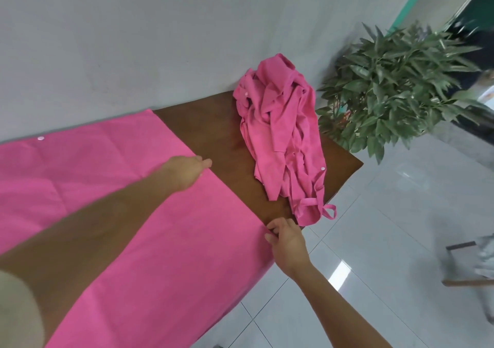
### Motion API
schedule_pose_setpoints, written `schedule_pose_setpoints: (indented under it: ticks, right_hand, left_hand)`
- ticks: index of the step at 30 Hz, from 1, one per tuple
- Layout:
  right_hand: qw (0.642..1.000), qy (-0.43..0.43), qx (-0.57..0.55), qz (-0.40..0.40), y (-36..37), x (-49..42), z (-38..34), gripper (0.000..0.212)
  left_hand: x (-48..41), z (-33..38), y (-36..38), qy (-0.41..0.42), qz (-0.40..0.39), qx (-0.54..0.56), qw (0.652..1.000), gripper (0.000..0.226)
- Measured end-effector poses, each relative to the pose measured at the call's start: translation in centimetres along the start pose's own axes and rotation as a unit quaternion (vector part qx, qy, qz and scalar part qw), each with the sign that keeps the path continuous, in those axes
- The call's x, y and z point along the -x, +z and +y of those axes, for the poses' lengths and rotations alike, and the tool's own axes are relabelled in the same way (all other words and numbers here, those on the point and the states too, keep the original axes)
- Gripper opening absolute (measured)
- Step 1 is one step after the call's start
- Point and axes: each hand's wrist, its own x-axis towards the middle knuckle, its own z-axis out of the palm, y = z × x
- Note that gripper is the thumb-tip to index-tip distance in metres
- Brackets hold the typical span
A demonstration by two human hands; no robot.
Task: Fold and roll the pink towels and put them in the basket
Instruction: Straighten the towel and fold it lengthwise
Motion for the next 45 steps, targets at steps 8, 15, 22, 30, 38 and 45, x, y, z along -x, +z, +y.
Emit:
schedule_pose_setpoints:
  ticks: [8,15,22,30,38,45]
  right_hand:
    - [0.999,0.004,0.021,-0.029,-0.1,-0.7,0.0,0.02]
    - [0.999,0.001,0.025,-0.038,-0.3,-0.5,-0.1,0.012]
    - [0.996,0.033,0.068,-0.036,-0.8,0.9,-1.7,0.02]
    - [0.992,0.055,0.114,0.024,0.9,6.0,-4.3,0.028]
    - [0.985,0.013,0.14,0.101,3.3,12.9,-7.1,0.026]
    - [0.955,-0.076,0.192,0.211,5.1,17.7,-8.0,0.028]
  left_hand:
    - [-2.4,1.1,-2.1,0.037,-0.067,-0.05,0.996,0.008]
    - [-0.7,0.6,-1.7,-0.031,0.005,0.05,0.998,0.025]
    - [3.7,-2.1,-0.6,-0.006,0.066,0.156,0.985,0.019]
    - [11.6,-4.6,1.5,0.041,0.125,0.202,0.971,0.021]
    - [17.4,-6.2,2.8,0.046,0.138,0.202,0.968,0.009]
    - [21.6,-6.7,2.4,0.041,0.163,0.213,0.962,0.007]
